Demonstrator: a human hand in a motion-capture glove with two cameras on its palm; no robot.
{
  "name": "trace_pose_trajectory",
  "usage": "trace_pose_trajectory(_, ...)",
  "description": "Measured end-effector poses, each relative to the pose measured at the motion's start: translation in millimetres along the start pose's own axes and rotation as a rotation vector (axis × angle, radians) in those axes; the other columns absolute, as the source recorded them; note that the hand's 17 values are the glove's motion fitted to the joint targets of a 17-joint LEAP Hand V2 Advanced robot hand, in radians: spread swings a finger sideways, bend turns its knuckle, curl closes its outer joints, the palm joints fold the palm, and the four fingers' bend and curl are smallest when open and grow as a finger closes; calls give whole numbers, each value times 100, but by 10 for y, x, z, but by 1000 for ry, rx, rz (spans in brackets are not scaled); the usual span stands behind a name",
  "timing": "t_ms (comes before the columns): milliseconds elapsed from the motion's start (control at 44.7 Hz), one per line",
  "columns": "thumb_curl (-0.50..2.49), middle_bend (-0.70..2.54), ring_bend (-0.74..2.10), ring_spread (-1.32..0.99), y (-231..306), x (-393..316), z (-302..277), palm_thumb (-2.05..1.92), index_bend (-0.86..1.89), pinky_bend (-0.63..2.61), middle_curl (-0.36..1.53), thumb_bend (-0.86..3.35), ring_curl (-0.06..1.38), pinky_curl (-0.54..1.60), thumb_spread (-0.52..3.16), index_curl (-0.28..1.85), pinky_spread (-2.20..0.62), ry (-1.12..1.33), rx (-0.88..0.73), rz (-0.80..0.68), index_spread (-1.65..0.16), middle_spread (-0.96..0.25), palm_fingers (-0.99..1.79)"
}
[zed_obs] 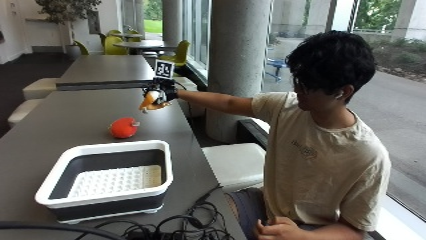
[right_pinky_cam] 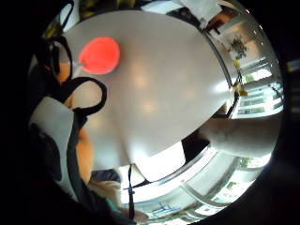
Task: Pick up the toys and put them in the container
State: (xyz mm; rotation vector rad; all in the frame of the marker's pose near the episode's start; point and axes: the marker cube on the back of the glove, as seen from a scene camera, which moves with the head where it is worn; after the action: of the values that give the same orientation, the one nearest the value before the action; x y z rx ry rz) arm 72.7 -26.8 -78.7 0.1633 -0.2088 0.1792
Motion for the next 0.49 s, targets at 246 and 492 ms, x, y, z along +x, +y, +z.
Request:
trace_pose_trajectory(246,78,39,94,-44,-218,-306,-343,79,29,102,49,14,54,41,82,27,-42,-24,13,-216,-34,-32,92)
trace_pose_trajectory(492,85,39,95,-46,-381,-1566,-500,79,30,101,57,12,56,42,75,31,-42,-41,19,-237,-35,-35,92)
